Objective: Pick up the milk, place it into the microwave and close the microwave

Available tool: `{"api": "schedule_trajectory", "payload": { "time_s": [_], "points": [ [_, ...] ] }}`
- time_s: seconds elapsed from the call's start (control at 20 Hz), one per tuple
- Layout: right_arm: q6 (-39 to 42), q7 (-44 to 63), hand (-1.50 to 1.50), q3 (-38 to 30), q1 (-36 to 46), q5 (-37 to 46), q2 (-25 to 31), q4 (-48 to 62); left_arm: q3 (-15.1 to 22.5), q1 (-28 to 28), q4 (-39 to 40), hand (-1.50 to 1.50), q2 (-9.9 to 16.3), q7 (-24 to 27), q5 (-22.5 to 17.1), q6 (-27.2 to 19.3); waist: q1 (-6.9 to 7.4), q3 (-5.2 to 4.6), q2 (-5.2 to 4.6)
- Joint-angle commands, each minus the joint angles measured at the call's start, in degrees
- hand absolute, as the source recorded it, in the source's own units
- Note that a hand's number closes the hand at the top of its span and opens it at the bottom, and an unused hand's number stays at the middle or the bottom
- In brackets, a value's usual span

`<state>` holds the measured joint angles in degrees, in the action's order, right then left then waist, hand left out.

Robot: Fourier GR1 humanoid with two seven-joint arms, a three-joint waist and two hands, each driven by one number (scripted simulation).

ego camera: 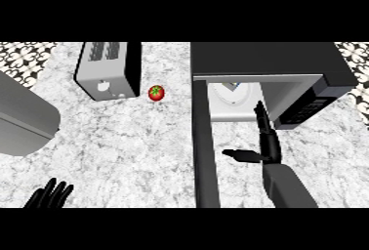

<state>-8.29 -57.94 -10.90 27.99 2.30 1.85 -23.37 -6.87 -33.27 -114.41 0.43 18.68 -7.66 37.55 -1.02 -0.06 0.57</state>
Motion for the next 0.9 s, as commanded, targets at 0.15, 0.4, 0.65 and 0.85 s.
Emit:
{"api": "schedule_trajectory", "payload": {
  "time_s": [0.15,0.4,0.65,0.85],
  "points": [
    [6.3,0.9,-1.50,5.3,-14.5,-0.5,-1.4,-16.5,5.0,2.6,0.3,-1.50,0.5,-0.8,4.6,1.2,-0.96,-0.09,0.21],
    [13.8,-1.1,-1.50,5.5,-28.0,-4.7,1.4,-26.5,12.9,5.1,1.0,1.50,-0.4,-1.8,11.0,-2.9,-0.90,-0.02,-0.11],
    [16.5,6.6,1.50,7.4,-37.6,-8.5,2.2,-45.4,16.1,12.5,3.8,1.50,-0.4,-5.4,14.5,-6.5,-0.74,-0.04,-0.26],
    [19.4,8.5,-1.50,5.9,-46.0,-12.3,4.8,-53.8,21.7,18.4,9.8,1.50,-0.4,-4.3,19.3,-12.8,-0.26,-0.01,-0.42]
  ]
}}
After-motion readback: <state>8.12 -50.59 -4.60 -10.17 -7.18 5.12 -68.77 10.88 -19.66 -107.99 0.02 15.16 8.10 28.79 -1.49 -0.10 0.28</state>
